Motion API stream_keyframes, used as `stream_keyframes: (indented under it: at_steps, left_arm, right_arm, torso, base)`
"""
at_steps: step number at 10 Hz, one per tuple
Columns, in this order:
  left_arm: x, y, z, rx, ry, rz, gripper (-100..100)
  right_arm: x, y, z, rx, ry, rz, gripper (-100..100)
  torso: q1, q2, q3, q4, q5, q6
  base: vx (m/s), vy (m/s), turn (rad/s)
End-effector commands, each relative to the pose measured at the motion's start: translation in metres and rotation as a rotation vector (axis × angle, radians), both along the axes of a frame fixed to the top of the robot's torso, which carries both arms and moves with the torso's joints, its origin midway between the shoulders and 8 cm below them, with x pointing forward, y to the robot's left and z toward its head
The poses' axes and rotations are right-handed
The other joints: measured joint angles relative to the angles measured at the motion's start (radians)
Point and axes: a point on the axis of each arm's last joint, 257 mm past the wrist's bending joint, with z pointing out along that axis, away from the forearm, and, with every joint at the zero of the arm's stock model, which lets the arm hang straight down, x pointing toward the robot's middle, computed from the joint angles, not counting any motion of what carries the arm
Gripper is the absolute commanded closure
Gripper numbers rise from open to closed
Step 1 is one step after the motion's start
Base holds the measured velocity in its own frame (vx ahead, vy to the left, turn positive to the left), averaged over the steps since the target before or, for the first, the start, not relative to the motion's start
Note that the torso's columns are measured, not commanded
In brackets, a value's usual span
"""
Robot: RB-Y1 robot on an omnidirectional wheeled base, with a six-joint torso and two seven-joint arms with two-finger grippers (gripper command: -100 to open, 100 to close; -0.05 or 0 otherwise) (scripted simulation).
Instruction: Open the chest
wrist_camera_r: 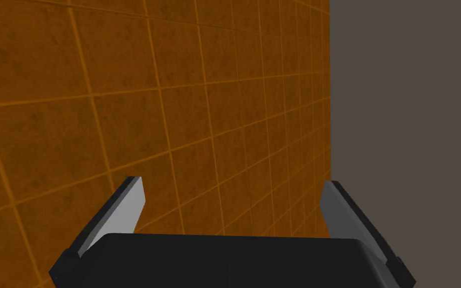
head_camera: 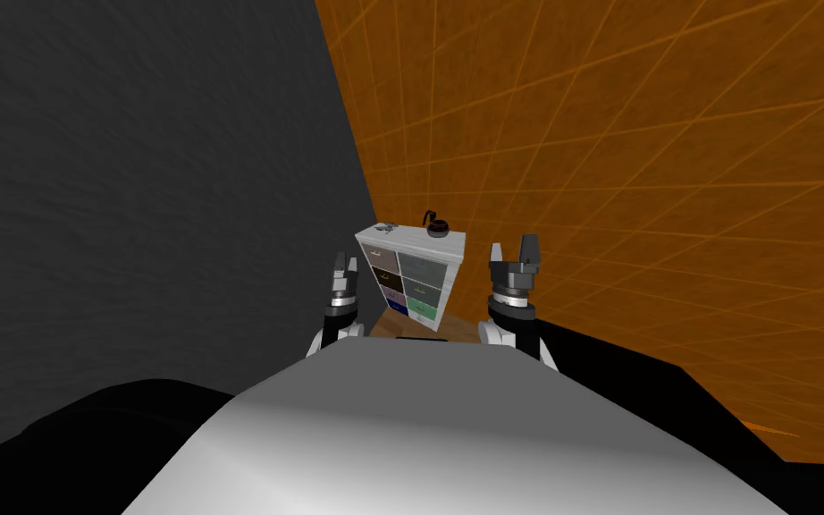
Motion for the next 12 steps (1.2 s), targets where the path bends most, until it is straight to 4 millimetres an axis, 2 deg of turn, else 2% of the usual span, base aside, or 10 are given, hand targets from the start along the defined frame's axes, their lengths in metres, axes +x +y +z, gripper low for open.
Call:
stream_keyframes:
  at_steps: [1, 9, 10, 12]
  left_arm:
    - [0.0, 0.0, 0.0, 0.0, 0.0, 0.0, 0]
    - [-0.0001, 0.0, 0.0002, 0.0, 0.0, 0.0, 0]
    - [0.0015, -0.0023, -0.0022, 0.024, 0.015, -0.014, -100]
    - [0.0043, -0.0045, -0.006, 0.05, 0.041, -0.028, -100]
  right_arm:
    - [0.0, 0.0, 0.0, 0.0, 0.0, 0.0, 0]
    - [-0.0001, 0.0, 0.0001, 0.0, 0.0, 0.0, 0]
    - [-0.0001, 0.0, 0.0002, 0.0, 0.0, 0.0, 0]
    - [0.0, 0.0, -0.0001, 0.0, 0.0, 0.0, 0]
  torso:
    - [0.0, 0.04, -0.082, 0.041, 0.0, 0.0]
    - [0.0, 0.618, -1.234, 0.617, 0.0, 0.0]
    - [0.0, 0.691, -1.382, 0.691, 0.0, 0.0]
    - [-0.001, 0.734, -1.471, 0.734, 0.0, 0.0]
  base:
    - [0.0, 0.0, 0.0]
    - [0.0, 0.0, 0.0]
    - [0.007, -0.009, -0.023]
    - [0.002, -0.023, -0.035]
